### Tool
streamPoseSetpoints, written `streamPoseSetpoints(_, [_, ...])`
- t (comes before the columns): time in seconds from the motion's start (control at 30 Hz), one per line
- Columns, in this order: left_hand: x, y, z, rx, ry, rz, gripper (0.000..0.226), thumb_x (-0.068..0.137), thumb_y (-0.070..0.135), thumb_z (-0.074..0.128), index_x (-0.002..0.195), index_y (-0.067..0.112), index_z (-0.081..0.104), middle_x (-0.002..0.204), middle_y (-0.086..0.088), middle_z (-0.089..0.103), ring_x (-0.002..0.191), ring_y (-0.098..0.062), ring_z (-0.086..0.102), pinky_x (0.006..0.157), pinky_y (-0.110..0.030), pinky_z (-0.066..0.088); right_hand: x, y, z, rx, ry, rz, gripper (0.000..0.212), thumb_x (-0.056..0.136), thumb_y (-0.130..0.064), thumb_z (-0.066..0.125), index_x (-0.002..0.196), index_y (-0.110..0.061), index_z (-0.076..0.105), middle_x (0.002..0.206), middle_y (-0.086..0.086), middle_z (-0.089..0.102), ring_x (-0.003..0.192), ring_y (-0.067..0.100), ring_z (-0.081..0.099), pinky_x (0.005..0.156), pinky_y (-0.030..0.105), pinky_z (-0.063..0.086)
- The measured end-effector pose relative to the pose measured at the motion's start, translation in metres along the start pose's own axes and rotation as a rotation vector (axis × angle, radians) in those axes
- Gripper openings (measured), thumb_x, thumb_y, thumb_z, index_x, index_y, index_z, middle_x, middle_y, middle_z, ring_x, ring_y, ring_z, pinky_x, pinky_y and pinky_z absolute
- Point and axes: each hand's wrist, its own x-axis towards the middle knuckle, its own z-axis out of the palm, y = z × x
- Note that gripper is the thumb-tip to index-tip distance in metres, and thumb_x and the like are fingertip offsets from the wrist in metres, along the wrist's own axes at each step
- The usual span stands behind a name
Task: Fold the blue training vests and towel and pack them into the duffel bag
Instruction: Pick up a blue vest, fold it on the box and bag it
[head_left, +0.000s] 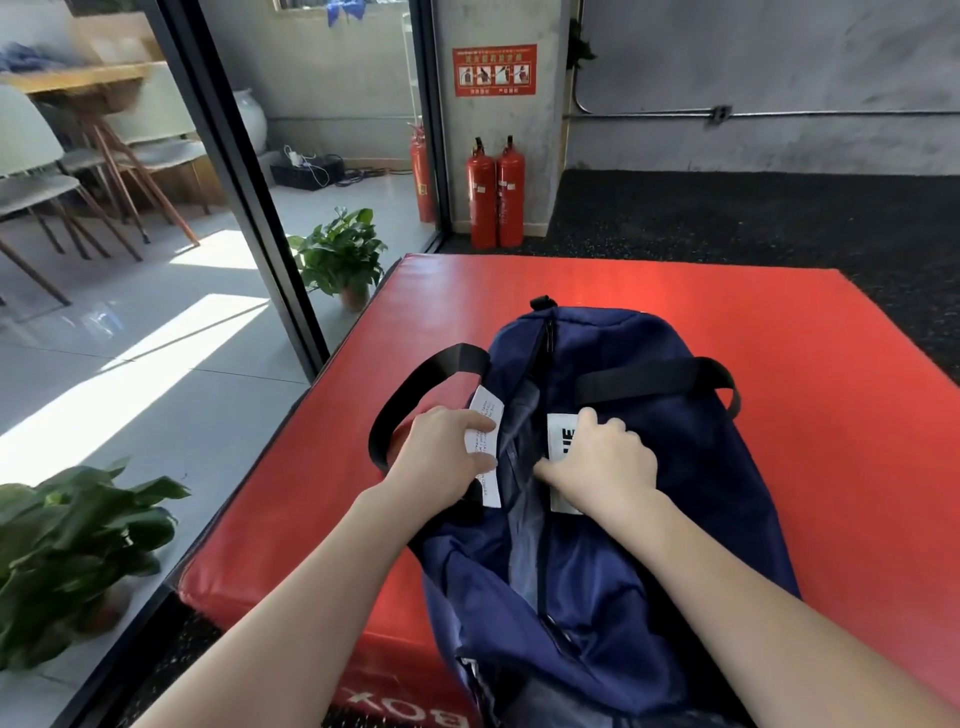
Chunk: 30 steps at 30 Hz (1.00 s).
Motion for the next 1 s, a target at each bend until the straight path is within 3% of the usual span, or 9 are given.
streamPoseSetpoints(0.13, [-0.005, 0.0, 0.0, -0.023, -0.005, 0.013, 0.043, 0.084, 0.024, 0.079, 0.125, 0.033, 0.067, 0.118, 0.001, 0.056, 0.104, -0.012, 0.048, 0.085, -0.02, 0.033, -0.003, 0.0, -0.009, 0.043, 0.035, -0.027, 0.049, 0.079, -0.046, 0.064, 0.108, -0.015, 0.041, 0.102, 0.006, 0.06, 0.096, 0.033, 0.062, 0.067, 0.035, 0.038])
streamPoseSetpoints(0.3, [-0.007, -0.005, -0.012, -0.074, -0.007, 0.012, 0.04, 0.085, 0.022, 0.078, 0.122, 0.03, 0.069, 0.119, 0.007, 0.057, 0.106, -0.013, 0.053, 0.086, -0.021, 0.038, 0.001, 0.025, -0.023, 0.432, -0.093, -0.061, 0.04, 0.076, -0.027, 0.071, 0.104, -0.022, 0.043, 0.091, -0.002, 0.064, 0.081, 0.023, 0.062, 0.069, 0.037, 0.048])
streamPoseSetpoints(0.47, [-0.007, -0.01, -0.02, -0.102, 0.015, -0.001, 0.037, 0.084, 0.025, 0.078, 0.119, 0.036, 0.069, 0.115, 0.003, 0.064, 0.078, -0.006, 0.058, 0.063, -0.011, 0.039, -0.008, 0.049, -0.027, 0.535, -0.028, -0.238, 0.045, 0.087, -0.006, 0.061, 0.11, -0.038, 0.04, 0.091, 0.011, 0.071, 0.07, 0.026, 0.065, 0.064, 0.038, 0.051])
streamPoseSetpoints(0.53, [-0.007, -0.01, -0.022, -0.108, 0.021, -0.007, 0.036, 0.083, 0.026, 0.078, 0.117, 0.037, 0.069, 0.108, 0.003, 0.064, 0.073, -0.006, 0.056, 0.057, -0.009, 0.037, -0.012, 0.053, -0.028, 0.473, -0.038, -0.302, 0.046, 0.094, -0.004, 0.056, 0.121, -0.041, 0.051, 0.075, 0.006, 0.068, 0.06, 0.012, 0.063, 0.06, 0.03, 0.049])
streamPoseSetpoints(0.63, [-0.011, -0.009, -0.024, -0.096, -0.006, 0.008, 0.035, 0.083, 0.029, 0.078, 0.116, 0.037, 0.069, 0.107, 0.0, 0.065, 0.081, -0.011, 0.056, 0.067, -0.018, 0.04, -0.019, 0.054, -0.027, 0.361, -0.125, -0.337, 0.032, 0.097, -0.013, 0.056, 0.123, -0.026, 0.069, 0.086, -0.011, 0.07, 0.063, -0.014, 0.058, 0.06, 0.009, 0.04])
streamPoseSetpoints(0.73, [-0.017, -0.008, -0.026, -0.083, -0.033, 0.03, 0.036, 0.086, 0.03, 0.076, 0.12, 0.035, 0.069, 0.118, 0.002, 0.064, 0.095, -0.014, 0.059, 0.081, -0.023, 0.043, -0.026, 0.053, -0.027, 0.351, -0.145, -0.268, 0.046, 0.088, -0.038, 0.07, 0.131, -0.024, 0.065, 0.114, -0.007, 0.071, 0.091, 0.001, 0.064, 0.074, 0.013, 0.04])
streamPoseSetpoints(0.8, [-0.022, -0.008, -0.034, -0.089, -0.02, 0.032, 0.037, 0.088, 0.029, 0.073, 0.125, 0.031, 0.068, 0.127, 0.004, 0.063, 0.11, -0.015, 0.058, 0.09, -0.022, 0.04, -0.032, 0.051, -0.032, 0.405, -0.082, -0.247, 0.052, 0.083, -0.044, 0.074, 0.13, -0.023, 0.066, 0.121, -0.01, 0.07, 0.098, 0.003, 0.062, 0.081, 0.016, 0.039])
streamPoseSetpoints(0.9, [-0.029, -0.014, -0.061, -0.098, 0.047, 0.024, 0.04, 0.088, 0.029, 0.073, 0.128, 0.028, 0.068, 0.131, 0.009, 0.064, 0.123, -0.013, 0.055, 0.096, -0.019, 0.035, -0.038, 0.045, -0.051, 0.488, 0.054, -0.269, 0.042, 0.082, -0.042, 0.078, 0.12, -0.024, 0.072, 0.115, -0.014, 0.07, 0.105, 0.003, 0.062, 0.083, 0.014, 0.039])
streamPoseSetpoints(1.0, [-0.034, -0.023, -0.102, -0.061, 0.088, 0.018, 0.042, 0.087, 0.027, 0.076, 0.128, 0.025, 0.068, 0.13, 0.008, 0.066, 0.126, -0.013, 0.056, 0.105, -0.022, 0.036, -0.038, 0.033, -0.082, 0.502, 0.166, -0.295, 0.027, 0.082, -0.039, 0.079, 0.104, -0.025, 0.076, 0.096, -0.017, 0.069, 0.094, 0.003, 0.061, 0.075, 0.01, 0.036])
